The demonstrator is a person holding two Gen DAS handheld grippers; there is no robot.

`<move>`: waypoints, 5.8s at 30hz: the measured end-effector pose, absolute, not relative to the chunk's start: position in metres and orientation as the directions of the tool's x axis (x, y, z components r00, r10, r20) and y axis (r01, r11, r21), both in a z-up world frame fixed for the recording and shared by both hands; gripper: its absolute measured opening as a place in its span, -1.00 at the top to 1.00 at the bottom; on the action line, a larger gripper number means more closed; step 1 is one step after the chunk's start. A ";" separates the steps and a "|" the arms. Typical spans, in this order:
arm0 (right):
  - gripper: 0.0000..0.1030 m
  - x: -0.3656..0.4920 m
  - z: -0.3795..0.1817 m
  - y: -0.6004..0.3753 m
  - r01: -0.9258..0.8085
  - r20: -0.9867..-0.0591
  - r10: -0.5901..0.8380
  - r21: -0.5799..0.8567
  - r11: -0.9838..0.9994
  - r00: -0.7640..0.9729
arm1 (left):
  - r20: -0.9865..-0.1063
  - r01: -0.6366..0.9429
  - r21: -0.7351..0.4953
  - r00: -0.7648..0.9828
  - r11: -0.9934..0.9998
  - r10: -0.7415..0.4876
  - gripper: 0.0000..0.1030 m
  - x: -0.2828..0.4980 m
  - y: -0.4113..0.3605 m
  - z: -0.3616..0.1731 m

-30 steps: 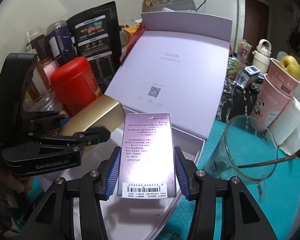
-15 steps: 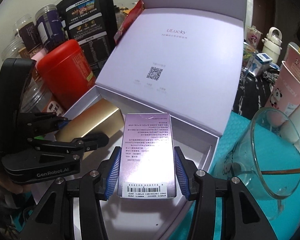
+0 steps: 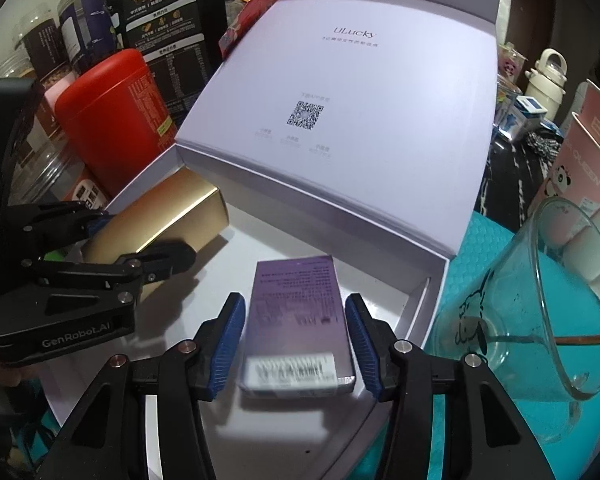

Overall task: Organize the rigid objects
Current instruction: 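Open the left tool on the gold block while the right tool releases the purple box, then withdraw both tools from the lavender box back over the pile, then grasp the gold wire hair clip with the left tool while the right tool grasps the pink compact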

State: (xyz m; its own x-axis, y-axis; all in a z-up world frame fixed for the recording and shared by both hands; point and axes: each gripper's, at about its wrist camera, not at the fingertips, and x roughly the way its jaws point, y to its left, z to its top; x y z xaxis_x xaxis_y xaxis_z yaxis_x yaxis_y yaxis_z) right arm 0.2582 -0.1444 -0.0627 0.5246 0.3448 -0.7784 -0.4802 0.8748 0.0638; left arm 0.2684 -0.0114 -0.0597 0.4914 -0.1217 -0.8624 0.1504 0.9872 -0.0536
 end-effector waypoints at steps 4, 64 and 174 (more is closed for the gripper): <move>-0.18 0.252 -0.062 -0.142 -0.484 -0.778 0.341 0.054 0.873 0.527 | -0.866 0.137 -0.047 0.488 0.989 -0.109 -0.31 0.265 -0.011 -0.057; -0.36 0.068 0.063 -0.175 -0.433 -0.548 0.350 -0.025 0.901 0.759 | -0.646 0.084 -0.040 0.758 0.996 -0.090 -0.56 0.097 -0.001 0.078; -0.51 0.013 -0.106 -0.194 -0.354 -0.735 0.325 0.124 0.927 0.594 | -0.735 0.176 -0.148 0.639 0.973 -0.227 -0.71 0.036 0.017 -0.076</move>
State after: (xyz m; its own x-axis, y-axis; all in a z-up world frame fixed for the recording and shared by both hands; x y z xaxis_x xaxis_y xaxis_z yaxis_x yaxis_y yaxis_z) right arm 0.0131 -0.1943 -0.1058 0.5945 0.3255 -0.7353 -0.3540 0.9270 0.1241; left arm 0.0362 0.0167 -0.0764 0.6387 -0.2273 -0.7351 0.1760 0.9732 -0.1480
